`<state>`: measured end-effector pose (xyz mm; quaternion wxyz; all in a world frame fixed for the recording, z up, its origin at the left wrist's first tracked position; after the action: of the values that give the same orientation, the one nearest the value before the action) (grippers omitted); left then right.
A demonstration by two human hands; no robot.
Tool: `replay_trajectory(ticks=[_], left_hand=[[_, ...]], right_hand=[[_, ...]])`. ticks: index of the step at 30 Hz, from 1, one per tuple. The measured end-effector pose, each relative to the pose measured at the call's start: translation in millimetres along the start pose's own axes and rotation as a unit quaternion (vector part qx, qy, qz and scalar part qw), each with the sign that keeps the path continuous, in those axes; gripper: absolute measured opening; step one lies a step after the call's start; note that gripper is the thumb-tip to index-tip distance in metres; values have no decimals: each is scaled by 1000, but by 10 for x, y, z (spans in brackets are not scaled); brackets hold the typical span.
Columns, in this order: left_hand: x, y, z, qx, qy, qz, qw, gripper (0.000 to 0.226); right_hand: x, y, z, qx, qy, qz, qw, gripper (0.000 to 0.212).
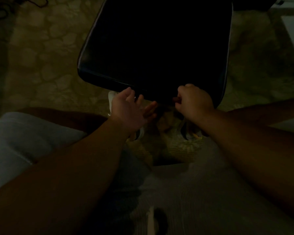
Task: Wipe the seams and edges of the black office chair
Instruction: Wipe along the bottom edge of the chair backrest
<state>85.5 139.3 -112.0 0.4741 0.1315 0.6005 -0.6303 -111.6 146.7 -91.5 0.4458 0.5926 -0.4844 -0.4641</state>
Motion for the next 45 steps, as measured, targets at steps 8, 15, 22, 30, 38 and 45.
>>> replay_trajectory(ticks=[8,15,22,30,38,45], left_hand=[[49,-22,-68,33,3,7,999,27],[86,102,-39,-46,-62,148,986,51],[73,116,93,-69,-94,144,983,26],[23,73,55,-42,-80,97,991,39],[20,102,52,-45,-58,89,993,50],[28,118,7,-42,-47,95,994,55]], right_hand=[[12,-47,60,4,-12,-2,1000,18],[-10,26,139,23,-44,26,998,18],[-2,110,116,36,-62,87,994,18],[-8,89,124,35,-62,73,995,19],[23,118,118,51,-66,79,993,21],[32,40,22,-5,-2,-2,1000,20]])
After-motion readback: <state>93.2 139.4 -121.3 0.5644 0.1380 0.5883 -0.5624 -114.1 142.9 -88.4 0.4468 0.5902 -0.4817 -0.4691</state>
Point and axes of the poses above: each hand's wrist, its own x-axis towards the middle knuckle, its own y-axis out of the back of the hand, z = x × y, the point moved 4 cm from there along x, towards the middle knuckle, and after that the axes turned 10 degrees about y, right-handed, at the moved point
